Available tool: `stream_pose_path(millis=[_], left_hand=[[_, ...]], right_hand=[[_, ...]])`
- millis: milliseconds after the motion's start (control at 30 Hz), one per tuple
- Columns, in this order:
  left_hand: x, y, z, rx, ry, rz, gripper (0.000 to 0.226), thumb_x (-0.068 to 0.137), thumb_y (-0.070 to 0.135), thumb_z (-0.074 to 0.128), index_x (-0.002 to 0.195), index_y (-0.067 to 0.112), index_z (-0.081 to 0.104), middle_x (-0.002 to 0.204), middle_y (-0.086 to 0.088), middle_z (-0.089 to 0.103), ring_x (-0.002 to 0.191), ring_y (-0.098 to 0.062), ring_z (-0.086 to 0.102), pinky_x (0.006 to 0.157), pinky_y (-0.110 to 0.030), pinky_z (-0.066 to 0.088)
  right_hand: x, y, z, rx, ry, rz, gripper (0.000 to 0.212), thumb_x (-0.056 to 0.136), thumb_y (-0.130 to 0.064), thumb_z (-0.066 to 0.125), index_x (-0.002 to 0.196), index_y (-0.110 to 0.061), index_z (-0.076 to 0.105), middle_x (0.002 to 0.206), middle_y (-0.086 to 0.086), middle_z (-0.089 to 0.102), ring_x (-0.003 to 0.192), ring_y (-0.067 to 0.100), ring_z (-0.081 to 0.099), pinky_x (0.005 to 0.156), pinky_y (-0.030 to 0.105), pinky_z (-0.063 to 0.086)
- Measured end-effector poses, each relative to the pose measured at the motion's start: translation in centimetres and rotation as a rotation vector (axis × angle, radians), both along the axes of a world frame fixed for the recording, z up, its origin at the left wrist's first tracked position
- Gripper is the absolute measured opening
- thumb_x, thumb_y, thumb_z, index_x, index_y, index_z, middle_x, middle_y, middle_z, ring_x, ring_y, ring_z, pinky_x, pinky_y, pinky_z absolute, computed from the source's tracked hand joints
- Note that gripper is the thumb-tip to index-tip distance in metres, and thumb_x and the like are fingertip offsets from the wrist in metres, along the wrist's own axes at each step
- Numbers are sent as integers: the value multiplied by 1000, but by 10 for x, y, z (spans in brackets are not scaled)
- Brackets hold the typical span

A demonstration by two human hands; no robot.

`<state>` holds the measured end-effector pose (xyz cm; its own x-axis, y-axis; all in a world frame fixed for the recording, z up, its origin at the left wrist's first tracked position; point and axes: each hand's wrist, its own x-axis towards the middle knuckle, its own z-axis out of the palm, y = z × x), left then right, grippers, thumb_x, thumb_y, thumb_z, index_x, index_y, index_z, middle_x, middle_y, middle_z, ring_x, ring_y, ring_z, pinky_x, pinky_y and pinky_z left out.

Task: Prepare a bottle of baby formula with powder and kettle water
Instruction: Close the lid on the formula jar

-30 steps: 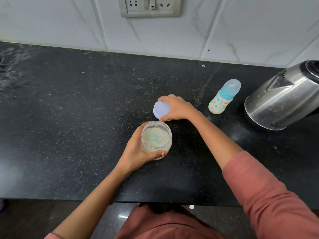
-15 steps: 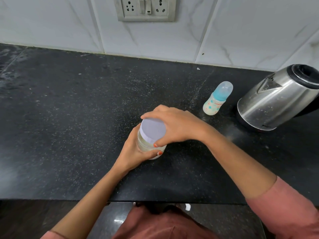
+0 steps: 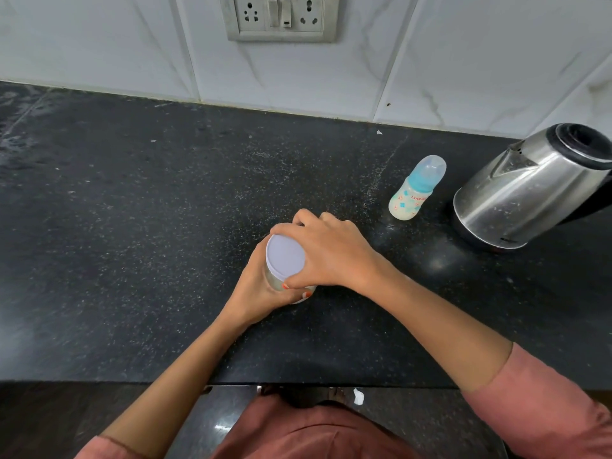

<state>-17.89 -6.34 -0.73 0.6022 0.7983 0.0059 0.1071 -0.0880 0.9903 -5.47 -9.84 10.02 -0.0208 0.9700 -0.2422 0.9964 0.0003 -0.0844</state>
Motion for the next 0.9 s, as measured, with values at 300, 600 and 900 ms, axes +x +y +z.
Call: stream_pose_path(millis=[300, 600, 900], left_hand=[[-1, 3, -8, 35, 22, 4, 89, 46, 43, 79, 124, 35, 35, 126, 11, 49, 114, 2, 47, 87, -9, 39], [1, -1, 5, 13, -2, -1, 76, 45, 36, 76, 112, 36, 40, 110, 9, 55, 100, 9, 52, 76, -6, 42], [0, -1, 4, 25, 26, 9, 73, 44, 39, 75, 109, 36, 41, 109, 10, 55, 99, 8, 53, 76, -7, 42]], right_hand=[[-3, -4, 0, -51, -23, -62, 98, 67, -61, 66, 143, -20, 18, 137, 7, 35, 120, 30, 46, 83, 40, 41], [-10, 4, -1, -26, -54, 69, 75, 71, -32, 70, 135, -32, 33, 129, 2, 40, 110, 27, 48, 71, 33, 32], [-3, 10, 1, -79, -15, 166, 76, 66, -29, 75, 131, -32, 37, 130, 0, 38, 110, 26, 48, 71, 32, 35]])
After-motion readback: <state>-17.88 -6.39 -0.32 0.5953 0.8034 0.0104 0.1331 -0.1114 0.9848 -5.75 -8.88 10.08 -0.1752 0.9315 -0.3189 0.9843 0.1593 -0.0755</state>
